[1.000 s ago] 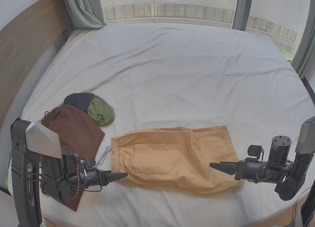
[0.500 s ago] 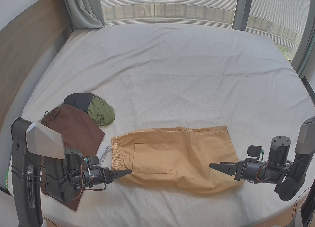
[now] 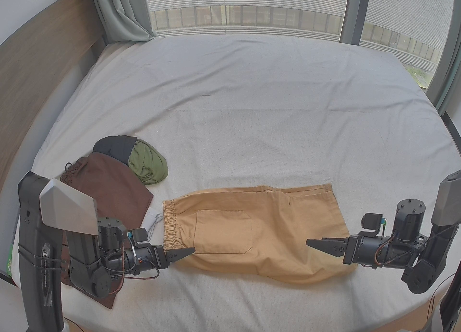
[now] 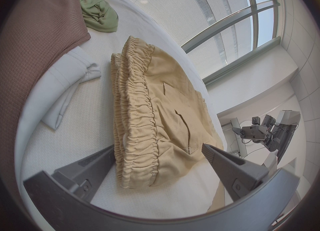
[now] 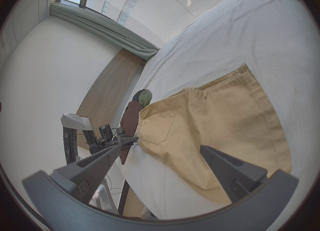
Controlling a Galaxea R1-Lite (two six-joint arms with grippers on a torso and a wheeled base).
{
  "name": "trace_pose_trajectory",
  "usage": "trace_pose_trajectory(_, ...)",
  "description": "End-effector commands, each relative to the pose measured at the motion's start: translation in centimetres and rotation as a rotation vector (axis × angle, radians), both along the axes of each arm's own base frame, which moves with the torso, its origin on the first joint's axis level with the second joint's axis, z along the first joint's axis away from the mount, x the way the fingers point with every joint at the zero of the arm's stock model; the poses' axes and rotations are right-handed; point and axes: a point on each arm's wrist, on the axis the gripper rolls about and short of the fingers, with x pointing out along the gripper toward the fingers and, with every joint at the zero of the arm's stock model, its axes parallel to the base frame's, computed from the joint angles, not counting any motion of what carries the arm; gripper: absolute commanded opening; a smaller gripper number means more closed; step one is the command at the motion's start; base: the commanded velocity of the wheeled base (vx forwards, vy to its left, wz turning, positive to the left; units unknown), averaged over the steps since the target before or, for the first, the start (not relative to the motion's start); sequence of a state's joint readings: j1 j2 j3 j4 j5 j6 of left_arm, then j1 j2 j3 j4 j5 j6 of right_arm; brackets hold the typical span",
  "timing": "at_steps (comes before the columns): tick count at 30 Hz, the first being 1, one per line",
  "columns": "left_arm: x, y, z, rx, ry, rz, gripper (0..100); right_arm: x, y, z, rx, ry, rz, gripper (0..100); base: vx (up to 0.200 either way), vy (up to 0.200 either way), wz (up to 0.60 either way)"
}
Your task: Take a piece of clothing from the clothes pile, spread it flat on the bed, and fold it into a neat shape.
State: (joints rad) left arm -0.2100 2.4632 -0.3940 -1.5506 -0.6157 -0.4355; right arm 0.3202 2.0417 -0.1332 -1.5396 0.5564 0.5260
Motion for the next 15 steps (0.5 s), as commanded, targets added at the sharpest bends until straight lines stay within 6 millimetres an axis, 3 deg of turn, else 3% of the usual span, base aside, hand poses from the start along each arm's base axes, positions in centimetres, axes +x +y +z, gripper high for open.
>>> trace_pose_trajectory(1,0.1,0.0,0.0,0.003,-0.003,0.009,0,0.0,0.1,-0.1,-0.001,0.004,0.001,100,0.000,0.000,0.00)
trace_pose_trajectory(7,0.2,0.4,0.2,0.006,-0.014,0.018,0,0.0,0.0,-0.2,-0.003,0.006,0.003,100,0.000,0.000,0.00)
trace_pose_trajectory(15,-0.4,1.0,1.8,-0.001,-0.035,0.029,0,0.0,0.0,-0.4,-0.019,0.002,0.006,100,0.000,0.000,0.00)
